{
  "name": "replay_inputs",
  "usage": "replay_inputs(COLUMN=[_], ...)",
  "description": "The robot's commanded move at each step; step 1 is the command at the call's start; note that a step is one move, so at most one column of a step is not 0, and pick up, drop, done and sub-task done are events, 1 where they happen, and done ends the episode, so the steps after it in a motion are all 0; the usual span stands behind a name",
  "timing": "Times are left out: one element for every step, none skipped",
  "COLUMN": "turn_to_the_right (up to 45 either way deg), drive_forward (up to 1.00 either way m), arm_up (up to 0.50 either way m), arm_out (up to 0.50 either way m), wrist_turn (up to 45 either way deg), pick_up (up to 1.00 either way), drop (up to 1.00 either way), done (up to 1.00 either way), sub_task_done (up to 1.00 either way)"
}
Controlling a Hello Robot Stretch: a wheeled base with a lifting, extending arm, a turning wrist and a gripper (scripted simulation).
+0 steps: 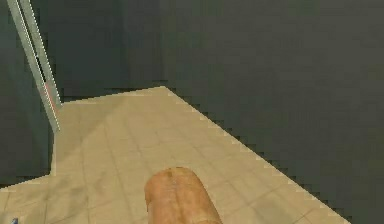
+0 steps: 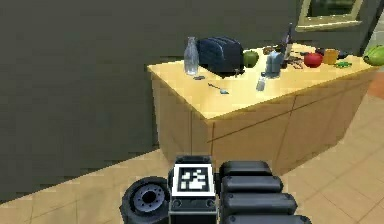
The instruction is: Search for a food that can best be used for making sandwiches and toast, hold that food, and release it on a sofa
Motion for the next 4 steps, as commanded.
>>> replay_inputs(turn_to_the_right=[-24.0, 0.0, 0.0, -3.0], drive_forward=[0.00, 1.00, 1.00, 0.00], arm_up=[0.00, 0.00, 0.00, 0.00], arm_out=[0.00, 0.00, 0.00, 0.00], wrist_turn=[0.0, 0.0, 0.0, 0.0], pick_up=[0.00, 0.00, 0.00, 0.00], drop=[0.00, 0.00, 0.00, 0.00], done=[0.00, 0.00, 0.00, 0.00], sub_task_done=[0.00, 0.00, 0.00, 0.00])
